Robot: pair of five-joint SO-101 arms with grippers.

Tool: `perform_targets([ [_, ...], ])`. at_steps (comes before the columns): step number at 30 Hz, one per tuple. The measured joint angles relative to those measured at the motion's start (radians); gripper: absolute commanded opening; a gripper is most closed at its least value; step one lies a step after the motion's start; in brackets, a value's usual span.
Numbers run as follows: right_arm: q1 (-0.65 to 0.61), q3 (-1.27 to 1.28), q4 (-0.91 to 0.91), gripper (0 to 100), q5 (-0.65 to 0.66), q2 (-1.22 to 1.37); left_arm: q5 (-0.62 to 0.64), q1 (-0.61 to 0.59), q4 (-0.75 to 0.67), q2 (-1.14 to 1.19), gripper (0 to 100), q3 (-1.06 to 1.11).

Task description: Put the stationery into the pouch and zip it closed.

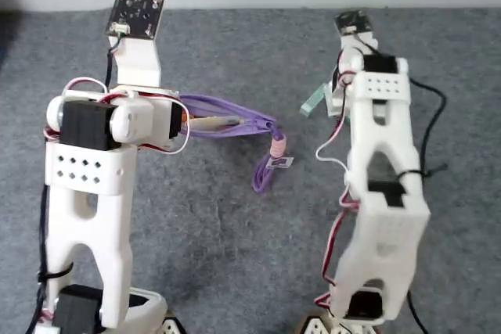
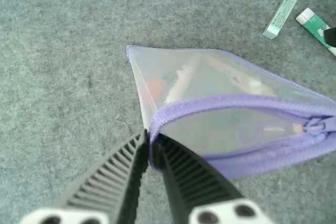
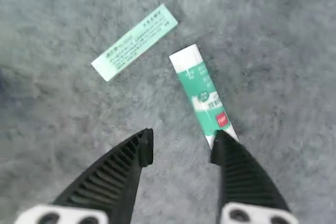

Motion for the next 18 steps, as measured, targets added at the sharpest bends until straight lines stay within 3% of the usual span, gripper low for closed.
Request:
perform_targets([
  [8,0.000,-0.473,0.186,26.8,0.038,0.344,0.000,0.000,0.000,0.000,1,0.000],
  [15,0.003,-0.709,0.252,6.2,0.043,0.572,0.000,0.000,0.000,0.000,1,0.000],
  [18,0.000,-0.796,0.253,3.2,0.043,0.624,0.000,0.000,0.000,0.000,1,0.000],
])
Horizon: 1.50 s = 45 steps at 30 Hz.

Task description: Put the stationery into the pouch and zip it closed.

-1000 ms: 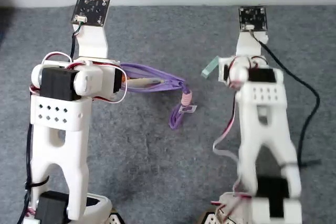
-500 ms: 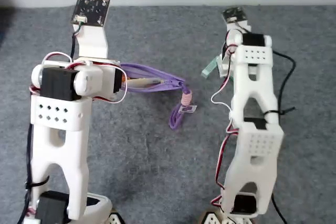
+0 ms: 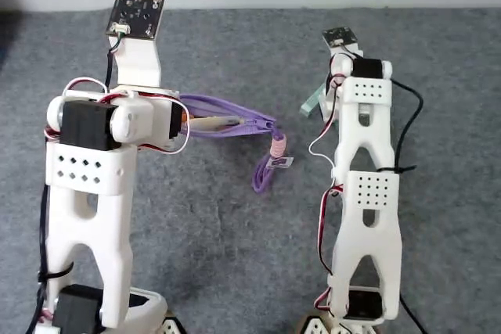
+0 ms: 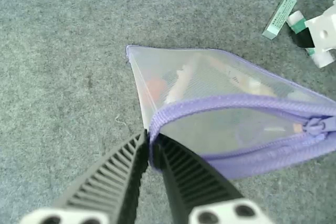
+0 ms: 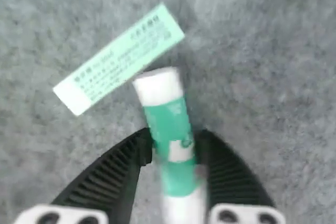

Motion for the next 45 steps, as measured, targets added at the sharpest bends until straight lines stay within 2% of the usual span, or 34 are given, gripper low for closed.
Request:
perform_targets([
  [10,0.000,-0.250,0.153,0.8,0.000,0.020,0.000,0.000,0.000,0.000,1,0.000],
  [15,0.000,-0.265,0.157,0.8,-0.020,-0.011,0.000,0.000,0.000,0.000,1,0.000],
  [20,0.000,-0.210,0.157,0.8,-0.057,-0.195,0.000,0.000,0.000,0.000,1,0.000],
  [24,0.000,-0.029,0.157,0.8,-0.080,-0.382,0.000,0.000,0.000,0.000,1,0.000],
  [29,-0.005,0.348,0.157,0.8,-0.118,-0.709,0.000,0.000,0.000,0.000,1,0.000],
  [34,-0.061,0.749,0.157,0.8,-0.169,-1.068,0.000,0.000,0.000,0.000,1,0.000],
  [38,-0.133,0.974,0.147,0.8,-0.229,-1.313,0.000,0.000,0.000,0.000,1,0.000],
  [45,-0.262,1.292,-0.072,0.8,-0.345,-1.654,0.000,0.000,0.000,0.000,1,0.000],
])
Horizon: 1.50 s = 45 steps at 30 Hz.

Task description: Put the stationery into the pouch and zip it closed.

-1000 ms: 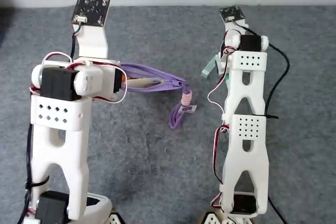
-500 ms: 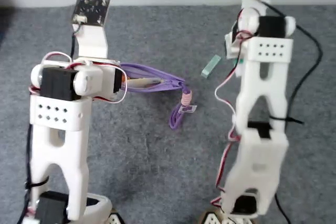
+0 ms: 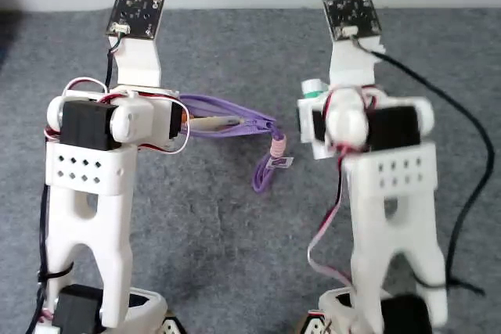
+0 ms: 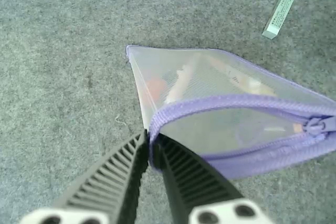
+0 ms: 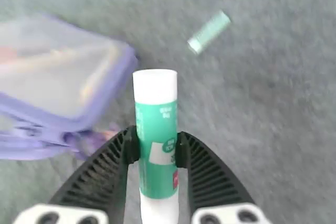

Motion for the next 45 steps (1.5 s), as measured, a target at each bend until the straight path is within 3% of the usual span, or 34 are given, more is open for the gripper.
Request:
perform_targets([
  [10,-0.198,0.427,-0.516,0.8,-0.180,-0.333,0.000,0.000,0.000,0.000,1,0.000],
  [17,-0.342,0.703,-0.944,0.8,-0.183,-0.457,0.000,0.000,0.000,0.000,1,0.000],
  [24,-0.368,0.825,-1.243,0.8,-0.146,-0.405,0.000,0.000,0.000,0.000,1,0.000],
  [31,-0.371,0.841,-1.306,1.6,-0.127,-0.304,0.000,0.000,0.000,0.000,1,0.000],
  [38,-0.388,0.836,-1.232,21.4,-0.071,-0.298,0.000,0.000,0.000,0.000,1,0.000],
  [45,-0.387,0.839,-1.137,11.4,-0.064,-0.328,0.000,0.005,0.000,0.000,1,0.000],
])
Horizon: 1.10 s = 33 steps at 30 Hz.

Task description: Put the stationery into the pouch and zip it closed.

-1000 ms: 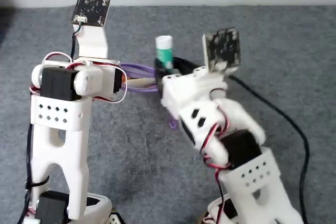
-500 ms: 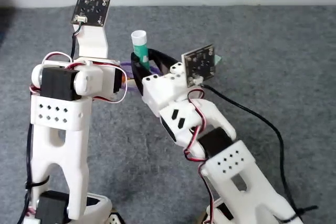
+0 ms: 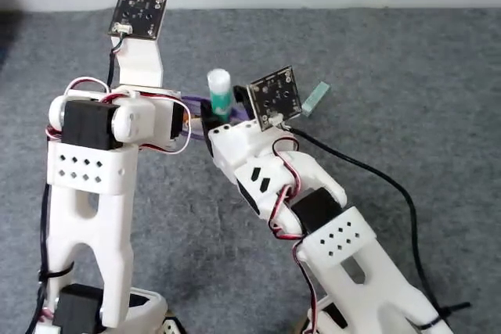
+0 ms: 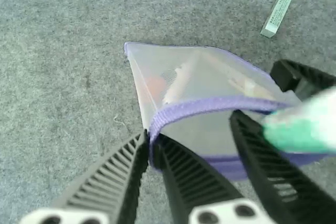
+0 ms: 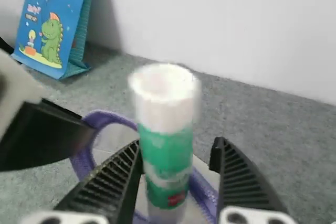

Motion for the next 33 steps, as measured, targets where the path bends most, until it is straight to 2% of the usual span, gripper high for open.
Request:
perform_targets([
  [7,0.074,-0.058,0.101,9.5,0.002,-0.058,0.000,-0.003,0.000,0.000,1,0.000],
  [16,0.196,-0.345,0.351,9.5,-0.098,-0.006,0.000,-0.003,0.000,0.000,1,0.000],
  [25,0.394,-0.601,0.554,9.5,-0.115,0.433,0.000,-0.003,0.000,0.000,1,0.000],
  [33,0.462,-0.965,0.804,9.5,-0.198,0.873,0.000,-0.003,0.000,0.002,1,0.000],
])
